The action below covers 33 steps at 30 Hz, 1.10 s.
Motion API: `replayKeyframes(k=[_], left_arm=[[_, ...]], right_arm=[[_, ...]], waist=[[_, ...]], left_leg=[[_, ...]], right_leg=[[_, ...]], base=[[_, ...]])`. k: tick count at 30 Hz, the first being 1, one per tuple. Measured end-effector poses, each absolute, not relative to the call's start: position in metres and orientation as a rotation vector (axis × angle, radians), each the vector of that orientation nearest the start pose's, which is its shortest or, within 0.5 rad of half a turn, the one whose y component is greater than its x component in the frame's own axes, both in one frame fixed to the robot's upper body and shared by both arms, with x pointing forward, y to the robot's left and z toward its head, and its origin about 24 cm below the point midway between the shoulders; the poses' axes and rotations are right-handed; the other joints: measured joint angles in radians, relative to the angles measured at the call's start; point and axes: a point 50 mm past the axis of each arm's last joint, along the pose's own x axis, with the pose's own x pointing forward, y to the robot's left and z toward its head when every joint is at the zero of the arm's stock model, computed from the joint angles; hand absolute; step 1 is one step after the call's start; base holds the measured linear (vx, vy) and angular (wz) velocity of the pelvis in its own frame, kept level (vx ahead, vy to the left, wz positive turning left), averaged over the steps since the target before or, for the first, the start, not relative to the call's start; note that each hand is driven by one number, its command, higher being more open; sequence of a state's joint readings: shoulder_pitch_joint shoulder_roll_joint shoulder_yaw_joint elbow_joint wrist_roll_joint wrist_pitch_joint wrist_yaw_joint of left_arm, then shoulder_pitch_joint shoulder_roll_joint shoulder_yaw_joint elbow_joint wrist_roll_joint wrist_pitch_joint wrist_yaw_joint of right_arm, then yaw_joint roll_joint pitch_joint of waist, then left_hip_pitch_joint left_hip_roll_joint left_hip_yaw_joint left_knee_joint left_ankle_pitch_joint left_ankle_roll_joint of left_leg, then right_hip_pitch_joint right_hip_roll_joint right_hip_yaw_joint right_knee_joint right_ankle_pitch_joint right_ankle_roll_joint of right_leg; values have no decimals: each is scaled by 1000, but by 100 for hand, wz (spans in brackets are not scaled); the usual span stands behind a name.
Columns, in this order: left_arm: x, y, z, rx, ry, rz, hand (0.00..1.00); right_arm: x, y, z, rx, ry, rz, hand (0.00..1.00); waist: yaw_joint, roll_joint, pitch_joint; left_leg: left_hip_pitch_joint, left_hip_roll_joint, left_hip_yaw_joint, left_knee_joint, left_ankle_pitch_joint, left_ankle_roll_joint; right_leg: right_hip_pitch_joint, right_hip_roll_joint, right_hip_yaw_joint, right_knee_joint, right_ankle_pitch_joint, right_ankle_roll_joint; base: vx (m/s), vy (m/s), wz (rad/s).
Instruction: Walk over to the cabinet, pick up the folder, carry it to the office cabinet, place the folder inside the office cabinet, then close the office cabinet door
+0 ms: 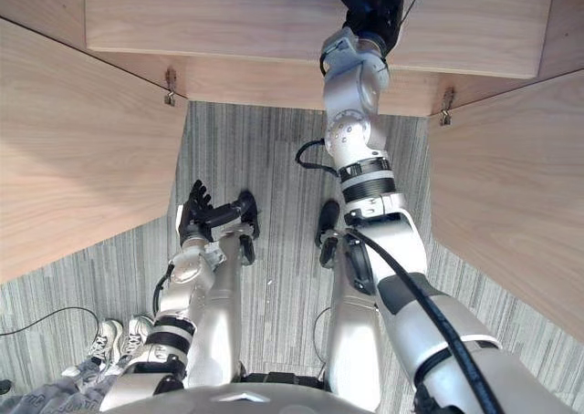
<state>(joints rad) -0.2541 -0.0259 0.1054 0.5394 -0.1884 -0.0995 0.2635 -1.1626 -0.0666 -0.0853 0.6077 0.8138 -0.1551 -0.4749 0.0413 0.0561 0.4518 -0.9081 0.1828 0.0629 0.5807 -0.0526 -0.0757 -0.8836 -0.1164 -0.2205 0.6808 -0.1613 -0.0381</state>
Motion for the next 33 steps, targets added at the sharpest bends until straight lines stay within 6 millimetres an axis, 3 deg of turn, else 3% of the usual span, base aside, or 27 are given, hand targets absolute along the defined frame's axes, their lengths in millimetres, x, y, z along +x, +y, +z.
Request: replayKeyframes(k=[7,13,17,22,25,30,33], left_arm=[[290,167,-8,-180,214,311,100],[291,172,-7,-164,207,294,100],[291,172,-6,-162,201,278,100],[290,178,-5,-146,193,274,100],[288,179,-3,-144,182,266,100],[288,180,-2,-140,172,242,100],[282,185,-2,-126,165,235,100]], right_arm=[[397,-104,261,519,-361,-21,100],[376,-91,258,115,-492,182,100],[364,-88,255,-46,-561,243,100],[358,-99,230,-239,-536,246,100],[354,-104,216,-290,-499,293,100],[353,-106,208,-307,-461,376,100],[352,-105,203,-225,-406,484,100]], waist=[[-10,0,0],[-10,-1,0],[-8,-3,-1],[6,-15,-8],[6,-22,-11],[6,-25,-12],[7,-43,-14]], left_leg=[[15,6,3,-7,3,2],[17,9,7,-12,3,2],[21,9,9,-10,1,4],[21,9,12,-1,-6,14],[21,8,13,-1,-7,15],[22,8,14,-3,-7,15],[28,7,20,-10,-7,15]], right_leg=[[21,9,1,-27,15,2],[25,12,1,-37,16,3],[31,12,0,-37,16,4],[33,10,2,-37,15,6],[33,9,2,-37,14,6],[33,9,2,-36,14,6],[33,9,6,-38,14,6]], base=[[7,53,-3],[29,42,0],[28,50,1],[-5,48,-1],[6,46,0],[22,43,0],[18,31,-1]])
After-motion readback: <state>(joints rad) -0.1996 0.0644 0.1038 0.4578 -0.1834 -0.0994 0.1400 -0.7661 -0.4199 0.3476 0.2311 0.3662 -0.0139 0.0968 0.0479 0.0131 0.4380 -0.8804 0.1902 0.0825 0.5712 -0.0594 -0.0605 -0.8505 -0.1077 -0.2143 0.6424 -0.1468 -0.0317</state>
